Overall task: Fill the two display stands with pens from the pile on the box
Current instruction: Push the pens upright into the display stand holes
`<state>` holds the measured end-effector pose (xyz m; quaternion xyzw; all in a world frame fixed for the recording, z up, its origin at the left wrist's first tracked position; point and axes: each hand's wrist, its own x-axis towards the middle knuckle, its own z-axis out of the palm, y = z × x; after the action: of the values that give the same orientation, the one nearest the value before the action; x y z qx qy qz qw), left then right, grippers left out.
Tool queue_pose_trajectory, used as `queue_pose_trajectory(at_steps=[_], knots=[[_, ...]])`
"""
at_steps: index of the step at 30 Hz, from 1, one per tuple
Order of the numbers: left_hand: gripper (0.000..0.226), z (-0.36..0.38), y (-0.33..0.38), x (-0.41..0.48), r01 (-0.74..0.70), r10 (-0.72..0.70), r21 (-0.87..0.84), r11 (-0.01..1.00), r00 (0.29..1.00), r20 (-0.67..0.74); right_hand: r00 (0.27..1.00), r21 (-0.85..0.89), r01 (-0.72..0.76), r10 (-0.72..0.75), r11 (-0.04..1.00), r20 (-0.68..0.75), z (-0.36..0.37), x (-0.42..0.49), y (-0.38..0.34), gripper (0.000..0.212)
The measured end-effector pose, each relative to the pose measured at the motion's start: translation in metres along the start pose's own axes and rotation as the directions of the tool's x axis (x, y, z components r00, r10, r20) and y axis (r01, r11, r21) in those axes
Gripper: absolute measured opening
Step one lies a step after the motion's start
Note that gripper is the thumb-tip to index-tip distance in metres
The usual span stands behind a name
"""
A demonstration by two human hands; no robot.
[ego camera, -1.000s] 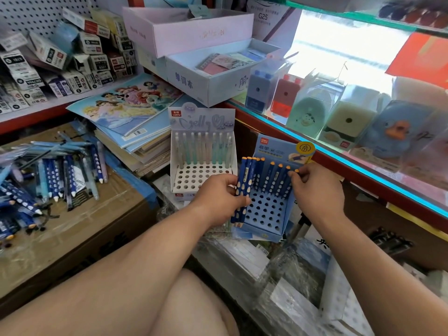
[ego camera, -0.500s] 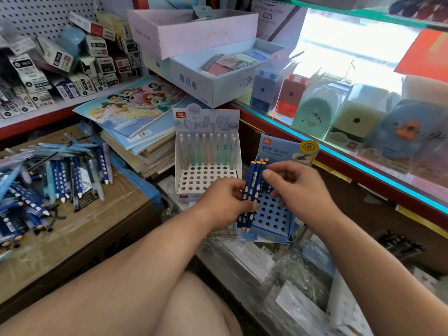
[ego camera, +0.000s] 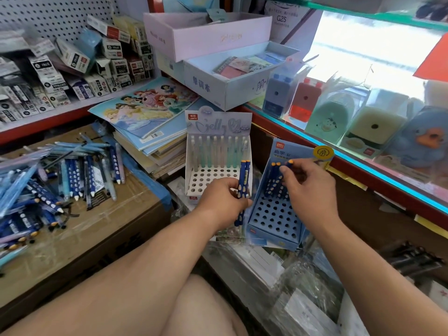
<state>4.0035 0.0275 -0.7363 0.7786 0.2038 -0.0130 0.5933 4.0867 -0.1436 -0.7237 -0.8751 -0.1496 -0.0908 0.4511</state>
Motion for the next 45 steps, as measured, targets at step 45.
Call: queue_pose_trajectory(at_steps=[45], knots=[[0.028, 0.004, -0.002, 0.003, 0.023, -0.023, 0.119, 0.993, 1.0, 0.004, 1.0, -0.101, 0.008, -0.009, 0.995, -0.014, -0.005, -0.006, 0.01, 0.012]])
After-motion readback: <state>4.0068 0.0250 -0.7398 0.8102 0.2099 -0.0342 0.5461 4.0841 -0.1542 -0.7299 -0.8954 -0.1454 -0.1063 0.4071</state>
